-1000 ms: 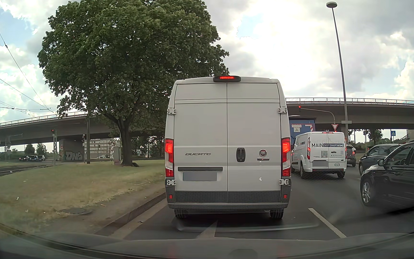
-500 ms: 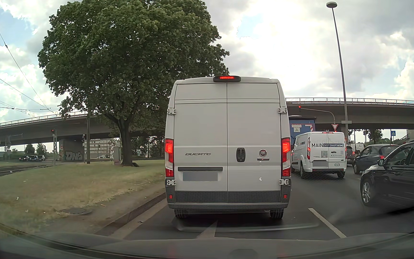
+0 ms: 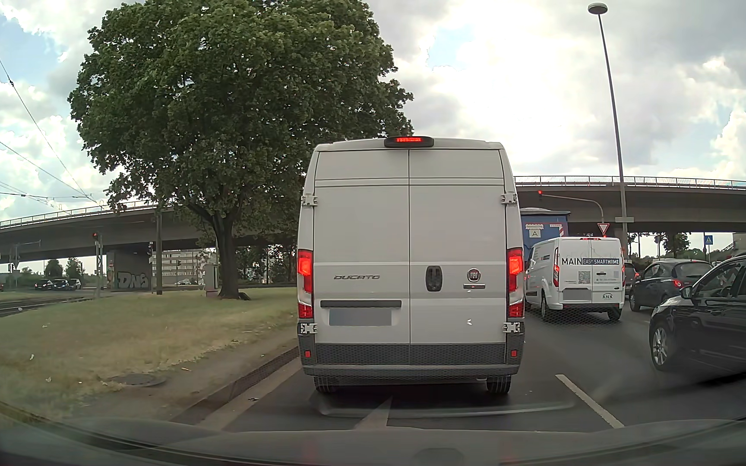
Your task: Follow the waypoints while adhering to traffic rules and regulations
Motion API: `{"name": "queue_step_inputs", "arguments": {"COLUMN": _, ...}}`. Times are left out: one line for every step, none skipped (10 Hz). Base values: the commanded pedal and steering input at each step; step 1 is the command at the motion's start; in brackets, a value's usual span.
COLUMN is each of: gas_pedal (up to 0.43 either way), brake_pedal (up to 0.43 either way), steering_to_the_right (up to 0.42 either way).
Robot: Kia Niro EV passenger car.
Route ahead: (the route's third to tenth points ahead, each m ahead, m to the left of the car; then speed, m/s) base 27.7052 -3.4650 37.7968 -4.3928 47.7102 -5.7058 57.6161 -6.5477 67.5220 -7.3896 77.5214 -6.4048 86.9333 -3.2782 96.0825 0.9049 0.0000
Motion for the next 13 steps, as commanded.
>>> {"name": "queue_step_inputs", "arguments": {"gas_pedal": 0.0, "brake_pedal": 0.317, "steering_to_the_right": -0.003}}
{"name": "queue_step_inputs", "arguments": {"gas_pedal": 0.0, "brake_pedal": 0.317, "steering_to_the_right": -0.002}}
{"name": "queue_step_inputs", "arguments": {"gas_pedal": 0.0, "brake_pedal": 0.317, "steering_to_the_right": -0.002}}
{"name": "queue_step_inputs", "arguments": {"gas_pedal": 0.0, "brake_pedal": 0.317, "steering_to_the_right": -0.001}}
{"name": "queue_step_inputs", "arguments": {"gas_pedal": 0.0, "brake_pedal": 0.317, "steering_to_the_right": -0.002}}
{"name": "queue_step_inputs", "arguments": {"gas_pedal": 0.0, "brake_pedal": 0.317, "steering_to_the_right": -0.002}}
{"name": "queue_step_inputs", "arguments": {"gas_pedal": 0.0, "brake_pedal": 0.317, "steering_to_the_right": -0.002}}
{"name": "queue_step_inputs", "arguments": {"gas_pedal": 0.0, "brake_pedal": 0.317, "steering_to_the_right": -0.004}}
{"name": "queue_step_inputs", "arguments": {"gas_pedal": 0.0, "brake_pedal": 0.317, "steering_to_the_right": -0.008}}
{"name": "queue_step_inputs", "arguments": {"gas_pedal": 0.0, "brake_pedal": 0.317, "steering_to_the_right": -0.013}}
{"name": "queue_step_inputs", "arguments": {"gas_pedal": 0.0, "brake_pedal": 0.317, "steering_to_the_right": -0.022}}
{"name": "queue_step_inputs", "arguments": {"gas_pedal": 0.0, "brake_pedal": 0.317, "steering_to_the_right": -0.029}}
{"name": "queue_step_inputs", "arguments": {"gas_pedal": 0.0, "brake_pedal": 0.317, "steering_to_the_right": -0.035}}
